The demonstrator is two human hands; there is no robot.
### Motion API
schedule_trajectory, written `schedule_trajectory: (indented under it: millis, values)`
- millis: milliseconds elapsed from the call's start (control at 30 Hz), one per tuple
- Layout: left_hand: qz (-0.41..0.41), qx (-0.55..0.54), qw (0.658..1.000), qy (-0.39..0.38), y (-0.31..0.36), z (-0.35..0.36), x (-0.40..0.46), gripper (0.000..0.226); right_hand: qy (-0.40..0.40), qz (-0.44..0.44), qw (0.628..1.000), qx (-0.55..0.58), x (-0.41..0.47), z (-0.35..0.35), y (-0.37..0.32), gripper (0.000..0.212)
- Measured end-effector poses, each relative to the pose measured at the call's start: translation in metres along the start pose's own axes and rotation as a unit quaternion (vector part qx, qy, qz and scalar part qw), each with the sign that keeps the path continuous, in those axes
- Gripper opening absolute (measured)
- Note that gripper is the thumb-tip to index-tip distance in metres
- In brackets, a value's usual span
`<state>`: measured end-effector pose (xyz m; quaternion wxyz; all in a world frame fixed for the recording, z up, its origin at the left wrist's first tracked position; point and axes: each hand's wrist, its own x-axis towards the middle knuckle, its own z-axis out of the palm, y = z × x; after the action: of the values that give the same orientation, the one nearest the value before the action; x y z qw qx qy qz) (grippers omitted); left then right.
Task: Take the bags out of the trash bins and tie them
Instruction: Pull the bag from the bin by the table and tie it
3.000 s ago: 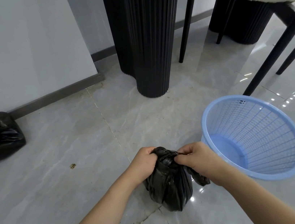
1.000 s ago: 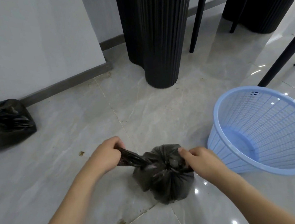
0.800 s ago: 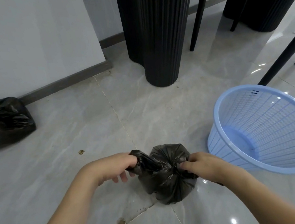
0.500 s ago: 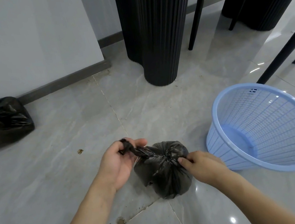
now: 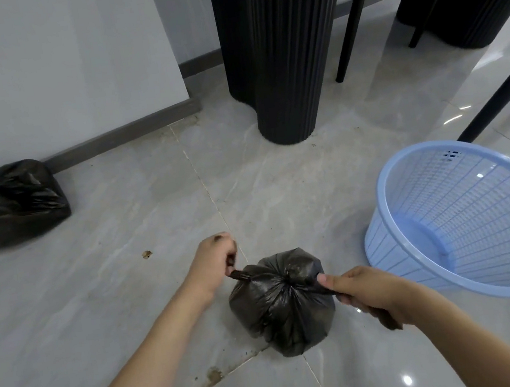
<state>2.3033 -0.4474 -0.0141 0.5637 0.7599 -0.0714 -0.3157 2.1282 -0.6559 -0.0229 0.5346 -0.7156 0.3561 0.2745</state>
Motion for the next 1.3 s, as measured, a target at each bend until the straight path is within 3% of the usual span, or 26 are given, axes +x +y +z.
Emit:
schedule_trajectory:
  millis: [33,133,200,267,367,500,600,667,867,1000,1067,1167,1300]
  values:
    - [0.044,0.14,0.988,-0.042,-0.001,-0.001,-0.003,0.005,-0.043,0.006,0.999,0.01,-0.003,-0.001,0.001,0.052]
    - [0.133,0.411,0.889,-0.154,-0.006,-0.008,-0.009,0.013,-0.132,0.011,0.991,0.006,-0.012,0.001,-0.001,0.041]
    - [0.206,0.534,0.806,-0.152,-0.009,-0.011,-0.011,0.018,-0.144,0.012,0.986,0.08,-0.014,0.003,-0.004,0.039]
    - [0.235,0.611,0.75,-0.092,-0.01,-0.012,-0.01,0.017,-0.124,0.031,0.966,0.226,-0.013,0.002,-0.005,0.039]
    - [0.239,0.659,0.712,-0.044,-0.013,-0.007,-0.014,0.027,-0.086,0.04,0.891,0.444,-0.009,0.005,-0.007,0.037]
    - [0.309,0.634,0.7,-0.112,-0.011,0.004,-0.03,0.033,-0.045,-0.006,0.781,0.623,-0.006,0.016,-0.012,0.027]
    - [0.331,0.591,0.716,-0.169,-0.001,0.011,-0.043,0.031,-0.004,-0.044,0.762,0.646,-0.009,0.025,-0.021,0.018]
    - [0.344,0.571,0.724,-0.178,0.007,0.012,-0.049,0.026,0.017,-0.075,0.771,0.632,-0.007,0.032,-0.025,0.02]
    - [0.401,0.556,0.715,-0.137,0.026,0.004,-0.047,0.01,0.033,-0.105,0.879,0.464,-0.001,0.047,-0.031,0.018]
    - [0.382,0.542,0.741,-0.104,0.029,-0.005,-0.031,0.013,0.066,-0.068,0.971,0.22,0.003,0.051,-0.027,0.017]
    - [0.351,0.523,0.77,-0.101,0.028,-0.008,-0.021,0.013,0.069,-0.065,0.992,0.079,-0.001,0.049,-0.024,0.027]
    - [0.276,0.451,0.84,-0.121,0.023,-0.003,-0.009,0.008,0.053,-0.088,0.993,-0.059,-0.011,0.044,-0.025,0.027]
    - [0.136,0.22,0.956,-0.134,0.016,0.019,-0.007,0.016,0.083,-0.157,0.942,-0.283,-0.019,0.036,-0.032,0.028]
